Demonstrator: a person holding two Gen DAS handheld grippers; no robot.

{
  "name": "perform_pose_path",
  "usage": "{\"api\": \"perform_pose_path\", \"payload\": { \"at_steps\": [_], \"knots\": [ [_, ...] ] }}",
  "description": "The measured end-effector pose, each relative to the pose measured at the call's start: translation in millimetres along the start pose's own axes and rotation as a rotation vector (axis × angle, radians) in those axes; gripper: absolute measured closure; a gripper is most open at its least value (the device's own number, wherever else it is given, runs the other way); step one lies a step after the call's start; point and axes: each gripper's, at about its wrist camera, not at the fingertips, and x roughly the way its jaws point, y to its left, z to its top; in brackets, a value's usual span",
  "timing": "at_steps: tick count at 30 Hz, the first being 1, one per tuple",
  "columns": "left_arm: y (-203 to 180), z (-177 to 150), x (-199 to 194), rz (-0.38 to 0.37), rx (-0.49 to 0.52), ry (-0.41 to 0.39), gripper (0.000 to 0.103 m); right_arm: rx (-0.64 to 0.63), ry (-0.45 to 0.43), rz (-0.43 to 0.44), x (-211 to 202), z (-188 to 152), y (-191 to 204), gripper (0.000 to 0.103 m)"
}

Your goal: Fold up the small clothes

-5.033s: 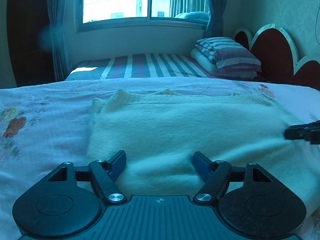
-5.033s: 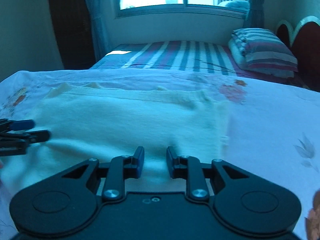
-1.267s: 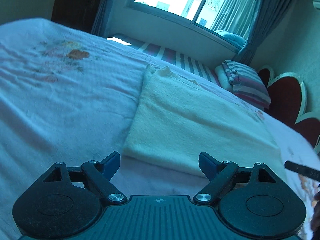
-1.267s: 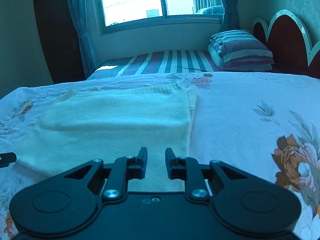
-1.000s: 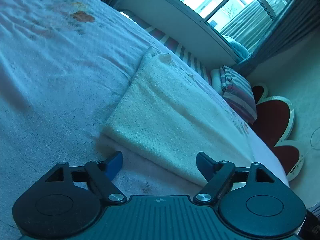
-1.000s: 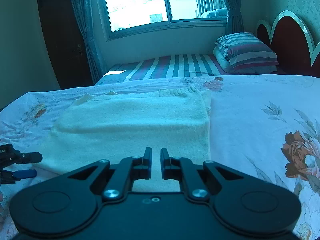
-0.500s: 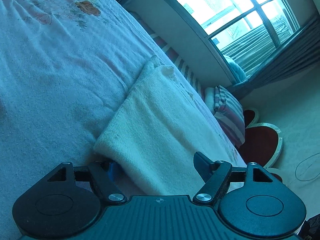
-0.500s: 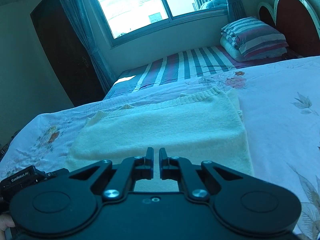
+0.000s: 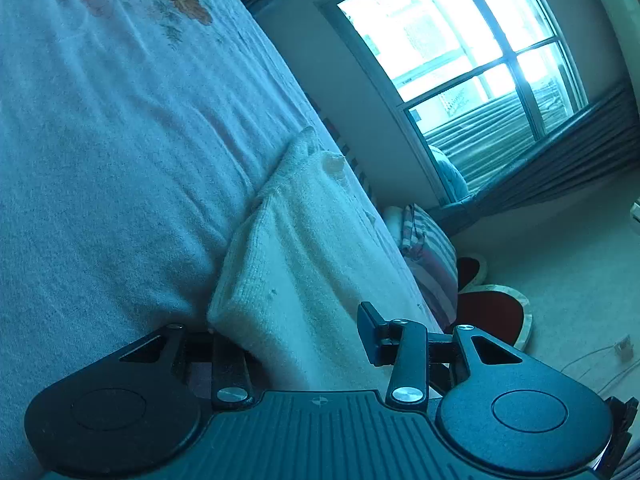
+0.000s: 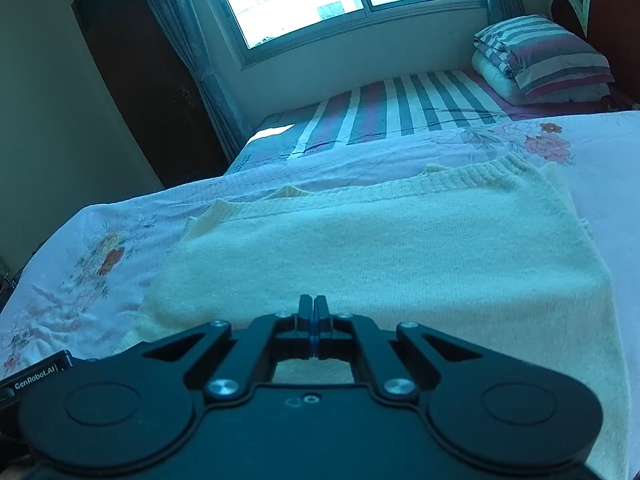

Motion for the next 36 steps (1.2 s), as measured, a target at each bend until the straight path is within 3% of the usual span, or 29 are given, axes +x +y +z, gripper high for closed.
{"api": "perform_pose_path", "payload": {
  "at_steps": [2,3,5,9,12,15,21,33,36],
  "knots": [
    [5.9,0.5,1.8,0.001,-0.019,-0.003,0.073,-0.008,0.011,-0.024,1.9,-2.5,5.7,0.101],
    [12.5,2.5,4.0,0.008,-0.055,0.002,0.097,-0.008,0.016,-0.031,3.4,-3.1,7.0,0.101],
    [25.0,3.4,5.1,-0.036,-0.112,0.003,0.097,-0.005,0.029,-0.055,6.4,-3.3,8.5,0.101],
    [19.4,1.6,14.7,-0.025,-0.068,0.022,0.096,0.016,0.065,-0.106,19.5,-8.0,6.8,0.101],
    [19.9,3.7,19.2,-0.034,-0.070,0.029,0.096,0.014,0.012,-0.097,10.8,-5.0,12.4,0.101],
    [16.6,4.2,26.7,-0.038,-0.058,0.031,0.096,0.012,0.059,-0.144,26.8,-4.0,11.4,0.102],
    [16.8,3.8,23.9,-0.048,-0.035,0.016,0.096,0.094,0.055,-0.123,29.5,-7.5,1.5,0.103],
    [24.7,8.2,5.5,-0.032,0.007,0.024,0.097,0.066,0.046,-0.119,30.4,-10.3,2.8,0.103],
    [13.8,9.9,1.6,-0.017,0.062,0.012,0.096,0.070,0.047,-0.103,30.8,-9.4,-0.9,0.103]
  ]
}}
